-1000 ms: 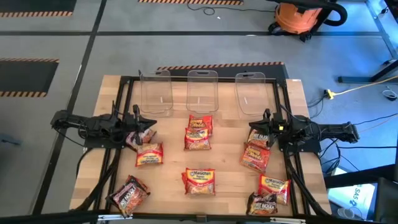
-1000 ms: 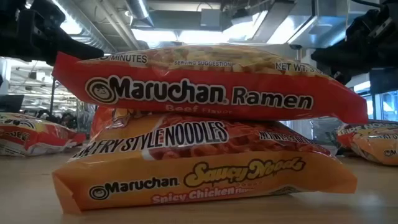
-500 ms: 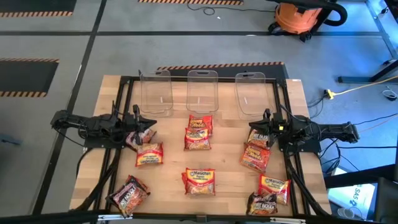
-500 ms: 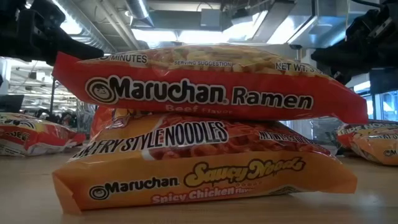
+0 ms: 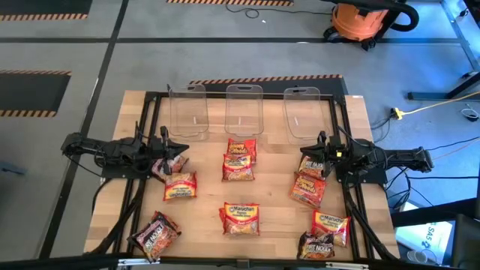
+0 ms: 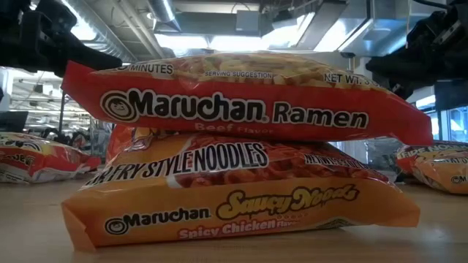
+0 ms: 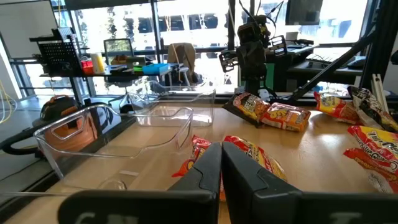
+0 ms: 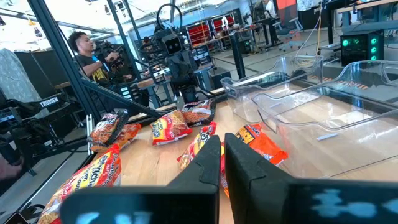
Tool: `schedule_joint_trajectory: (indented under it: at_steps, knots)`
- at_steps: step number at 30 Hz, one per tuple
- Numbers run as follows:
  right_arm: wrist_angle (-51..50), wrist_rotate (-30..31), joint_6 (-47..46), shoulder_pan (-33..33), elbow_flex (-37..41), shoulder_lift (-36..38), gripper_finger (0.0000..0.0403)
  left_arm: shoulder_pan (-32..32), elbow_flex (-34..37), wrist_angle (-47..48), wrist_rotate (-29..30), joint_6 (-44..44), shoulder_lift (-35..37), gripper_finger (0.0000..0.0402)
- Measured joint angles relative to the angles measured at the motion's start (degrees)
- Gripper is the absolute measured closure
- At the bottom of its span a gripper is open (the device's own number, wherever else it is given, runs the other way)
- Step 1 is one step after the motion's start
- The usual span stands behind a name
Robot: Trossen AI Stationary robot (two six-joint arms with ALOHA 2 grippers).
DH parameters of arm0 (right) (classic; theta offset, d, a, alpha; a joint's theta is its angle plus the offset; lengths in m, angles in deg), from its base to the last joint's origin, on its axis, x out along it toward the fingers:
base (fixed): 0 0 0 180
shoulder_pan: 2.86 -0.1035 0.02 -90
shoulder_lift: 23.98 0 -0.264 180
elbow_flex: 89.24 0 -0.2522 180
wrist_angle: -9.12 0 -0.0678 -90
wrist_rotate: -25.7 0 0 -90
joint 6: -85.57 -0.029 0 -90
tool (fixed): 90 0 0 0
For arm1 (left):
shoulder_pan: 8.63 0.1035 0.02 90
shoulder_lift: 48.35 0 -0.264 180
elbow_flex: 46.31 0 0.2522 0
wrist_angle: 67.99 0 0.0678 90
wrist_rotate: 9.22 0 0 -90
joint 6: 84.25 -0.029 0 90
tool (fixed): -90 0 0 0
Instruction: Sort Maruchan noodles
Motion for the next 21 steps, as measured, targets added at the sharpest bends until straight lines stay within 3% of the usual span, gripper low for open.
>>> schedule_joint_trajectory:
  at_steps: [13,21]
  knots:
    - [-0.02,-0.01,0.01,0.0,0.01,-0.01,0.0398,0.0,0.04,-1.2,0.99,0.54,0.0,0.0395]
    - [0.0,0.01,0.02,0.0,0.02,0.0,0.0398,0.02,0.04,-8.51,-0.09,2.67,0.0,0.0395]
